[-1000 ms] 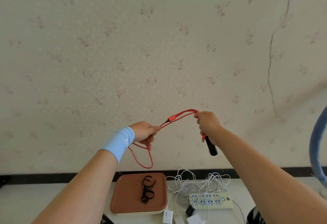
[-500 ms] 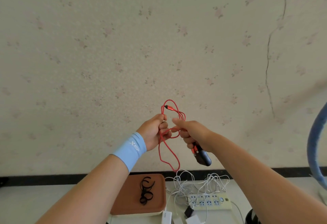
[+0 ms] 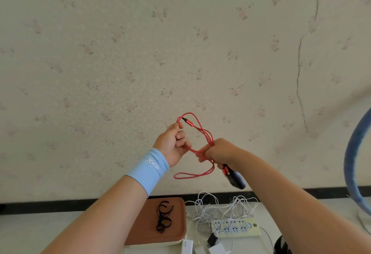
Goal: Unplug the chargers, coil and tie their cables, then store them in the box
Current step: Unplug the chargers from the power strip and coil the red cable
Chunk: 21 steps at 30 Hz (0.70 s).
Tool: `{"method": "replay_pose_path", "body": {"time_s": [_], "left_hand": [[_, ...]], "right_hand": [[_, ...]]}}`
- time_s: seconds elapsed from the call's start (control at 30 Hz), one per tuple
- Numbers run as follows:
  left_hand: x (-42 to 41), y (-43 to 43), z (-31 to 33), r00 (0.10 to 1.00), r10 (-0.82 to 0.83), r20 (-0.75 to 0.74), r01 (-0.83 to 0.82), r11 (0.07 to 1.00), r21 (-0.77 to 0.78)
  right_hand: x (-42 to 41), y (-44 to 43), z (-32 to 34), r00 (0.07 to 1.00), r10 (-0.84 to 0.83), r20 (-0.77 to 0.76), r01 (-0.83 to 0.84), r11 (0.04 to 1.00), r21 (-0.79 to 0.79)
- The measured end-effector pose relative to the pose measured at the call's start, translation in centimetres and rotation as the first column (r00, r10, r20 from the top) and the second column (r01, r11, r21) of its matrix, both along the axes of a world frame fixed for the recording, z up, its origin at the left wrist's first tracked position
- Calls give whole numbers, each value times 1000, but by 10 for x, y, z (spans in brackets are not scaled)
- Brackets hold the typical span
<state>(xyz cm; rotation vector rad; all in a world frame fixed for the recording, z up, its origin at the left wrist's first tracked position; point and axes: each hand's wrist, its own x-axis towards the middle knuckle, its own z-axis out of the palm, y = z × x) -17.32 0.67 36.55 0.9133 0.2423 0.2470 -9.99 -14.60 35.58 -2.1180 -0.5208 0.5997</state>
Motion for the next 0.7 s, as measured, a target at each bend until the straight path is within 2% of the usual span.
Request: {"method": "replay_pose_path", "body": {"time_s": [0.1, 0.17, 0.23, 0.27, 0.33, 0.37, 0.47, 0.57, 0.63, 0.7], "left_hand": [[-1, 17, 6, 998, 48, -47, -44, 996, 72], [-4, 27, 10, 996, 45, -71, -36, 992, 118], [-6, 31, 11, 996, 41, -77, -31, 992, 120], [-7, 32, 11, 996, 48, -71, -41, 995, 94], [-8, 34, 10, 995, 89, -49, -88, 996, 31], [-8, 34, 10, 992, 119, -38, -119, 993, 13], [-9, 37, 12, 977, 213, -16, -212, 976, 39], [-12, 39, 16, 954, 301, 12, -300, 946, 122], [-12, 43, 19, 931, 364, 30, -359, 897, 258], [-13, 52, 22, 899, 434, 57, -409, 785, 466]], "right_hand": [[5, -6, 2, 975, 120, 186, -88, 981, -171], [9, -11, 2, 969, 130, 210, -94, 981, -172], [9, -14, 4, 978, 173, 117, -163, 983, -89], [9, -14, 4, 976, 219, 5, -219, 976, -7], [7, -13, 3, 906, 350, -239, -314, 933, 174], [6, -13, 3, 853, 418, -312, -361, 905, 226], [1, -11, 4, 724, 573, -384, -518, 819, 244], [-5, -10, 10, 657, 636, -406, -612, 764, 206], [-7, -10, 12, 646, 643, -412, -634, 752, 179], [-7, -11, 13, 642, 631, -436, -628, 759, 173]]}}
